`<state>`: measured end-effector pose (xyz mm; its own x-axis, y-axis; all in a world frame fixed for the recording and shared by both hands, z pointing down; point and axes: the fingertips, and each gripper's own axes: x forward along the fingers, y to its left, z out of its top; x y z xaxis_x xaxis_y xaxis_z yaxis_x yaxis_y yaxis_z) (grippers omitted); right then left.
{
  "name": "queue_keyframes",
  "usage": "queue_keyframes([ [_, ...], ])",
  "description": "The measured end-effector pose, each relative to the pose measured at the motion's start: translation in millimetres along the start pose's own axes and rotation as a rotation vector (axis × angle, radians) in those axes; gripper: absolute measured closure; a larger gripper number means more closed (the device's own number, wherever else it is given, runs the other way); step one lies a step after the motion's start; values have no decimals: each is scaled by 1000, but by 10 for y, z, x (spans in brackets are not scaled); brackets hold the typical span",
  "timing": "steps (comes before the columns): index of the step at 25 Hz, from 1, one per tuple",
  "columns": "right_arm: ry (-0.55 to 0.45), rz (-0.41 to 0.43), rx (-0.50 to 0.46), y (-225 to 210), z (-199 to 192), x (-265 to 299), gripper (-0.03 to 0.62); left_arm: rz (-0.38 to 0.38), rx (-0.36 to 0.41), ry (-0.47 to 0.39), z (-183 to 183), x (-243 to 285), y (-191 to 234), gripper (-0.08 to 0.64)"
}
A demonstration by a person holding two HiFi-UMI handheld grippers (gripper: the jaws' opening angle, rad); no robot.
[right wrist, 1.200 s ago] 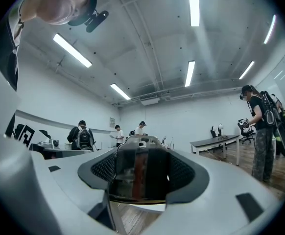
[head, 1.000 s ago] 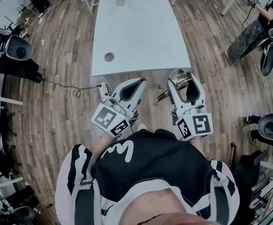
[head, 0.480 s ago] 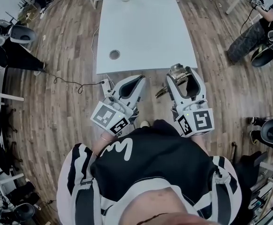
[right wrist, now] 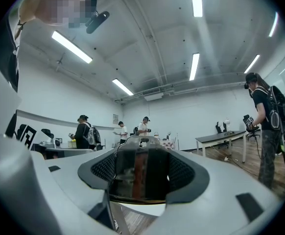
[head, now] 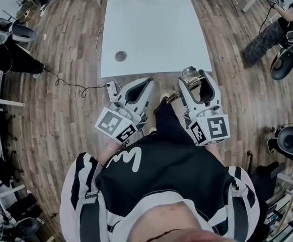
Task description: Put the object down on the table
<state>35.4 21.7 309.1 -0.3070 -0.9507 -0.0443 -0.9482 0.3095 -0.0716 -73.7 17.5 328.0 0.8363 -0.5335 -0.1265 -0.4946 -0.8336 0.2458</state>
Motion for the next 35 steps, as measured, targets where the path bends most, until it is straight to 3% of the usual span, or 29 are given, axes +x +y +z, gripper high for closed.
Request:
queue_keyframes([
  [9,-30,32,11,-215,68,525,285,32,22,-7,104,304,396,555],
  [15,2,63,25,-431,-9,994,285,51,16,-2,150,666,764,557],
  [35,-4,152,21,-1566,160,2439,284,122,33,-62,404,2121,1749,557],
])
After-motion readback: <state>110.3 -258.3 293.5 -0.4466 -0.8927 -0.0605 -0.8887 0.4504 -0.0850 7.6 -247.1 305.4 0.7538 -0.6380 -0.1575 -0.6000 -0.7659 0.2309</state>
